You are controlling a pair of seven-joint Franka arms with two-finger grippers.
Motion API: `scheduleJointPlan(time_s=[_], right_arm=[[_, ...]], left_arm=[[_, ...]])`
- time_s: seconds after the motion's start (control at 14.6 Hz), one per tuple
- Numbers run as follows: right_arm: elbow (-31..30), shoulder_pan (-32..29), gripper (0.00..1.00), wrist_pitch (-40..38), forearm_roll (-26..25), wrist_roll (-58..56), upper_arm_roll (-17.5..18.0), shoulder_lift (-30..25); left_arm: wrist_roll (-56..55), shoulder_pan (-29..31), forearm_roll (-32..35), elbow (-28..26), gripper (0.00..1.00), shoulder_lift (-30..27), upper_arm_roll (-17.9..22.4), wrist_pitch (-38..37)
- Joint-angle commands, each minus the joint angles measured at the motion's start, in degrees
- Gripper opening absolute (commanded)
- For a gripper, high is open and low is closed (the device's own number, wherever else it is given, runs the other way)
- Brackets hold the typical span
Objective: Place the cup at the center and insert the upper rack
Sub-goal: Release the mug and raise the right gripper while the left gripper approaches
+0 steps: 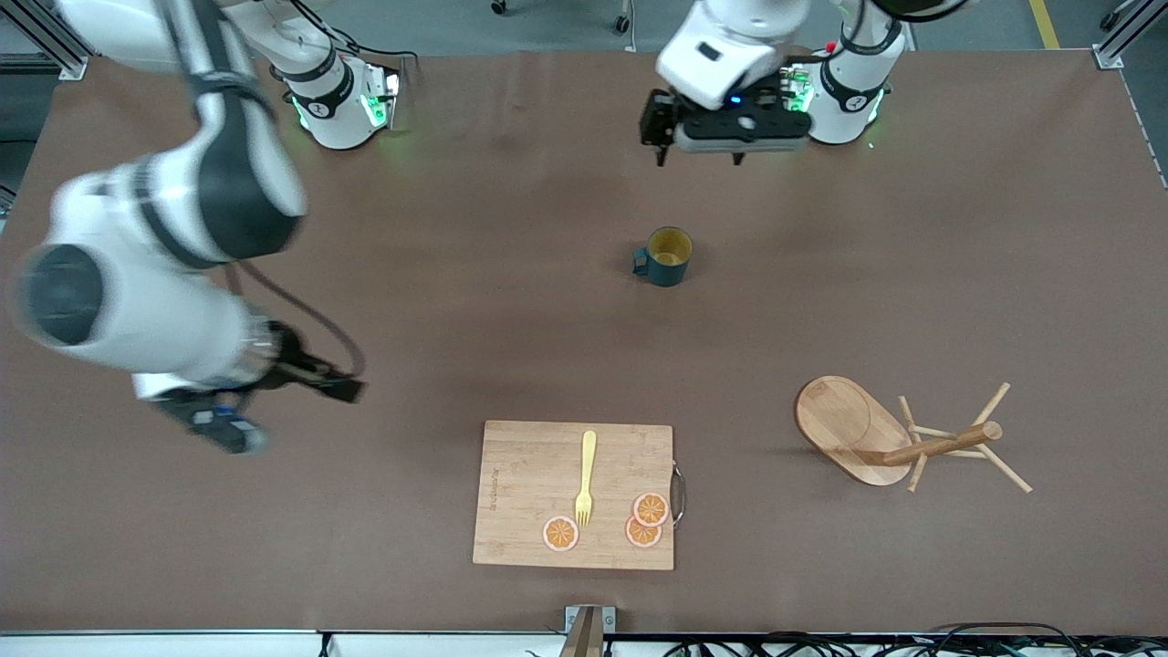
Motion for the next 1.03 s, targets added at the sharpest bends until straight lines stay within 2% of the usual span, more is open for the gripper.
scheduleJointPlan(time_s=[0.0,0.07,0.21,0.34,0.41,0.55,0.69,0.82,0.96], right_arm=[[-2.6,-6.3,1.0,-3.4,-0.9,-14.3,1.3,-5.2],[-3.2,-8.4,1.0,-3.7,-1.7,-19.6,1.3,-6.8],[-5.0,-9.9,1.0,-3.1,-6.6,-29.3,1.5,-9.3],[-11.8,-10.7,1.0,0.2,-9.1,-32.0,2.1,-15.2],[-14.9,-13.0,1.0,2.8,-9.1,-32.5,3.8,-17.7],[-18.6,-18.0,1.0,5.5,-9.7,-32.8,9.4,-20.9],[-18.8,-18.3,1.0,5.4,-10.0,-32.8,9.6,-21.1],[-19.2,-18.4,1.0,4.9,-10.0,-32.7,9.6,-22.2],[-24.3,-18.5,1.0,6.5,-10.1,-32.7,9.5,-25.6]], left_arm=[[-7.8,0.5,3.1,-5.1,1.0,-0.8,-5.5,4.8],[-10.7,0.5,4.5,-6.9,1.0,-0.9,-7.3,6.7],[-17.9,0.4,8.6,-11.3,1.0,-0.9,-11.8,11.0],[-25.2,0.2,13.5,-15.0,1.0,-0.7,-15.5,14.9],[-27.8,0.1,15.2,-16.5,1.0,-0.4,-16.7,16.4],[-32.6,-2.6,18.8,-19.9,1.0,-0.3,-17.3,18.9],[-41.2,-5.5,26.4,-23.6,1.0,1.3,-17.3,21.9],[-50.2,-8.8,34.5,-24.9,1.0,5.8,-17.3,22.2],[-57.8,-10.9,41.8,-24.9,1.0,10.9,-17.3,21.9]])
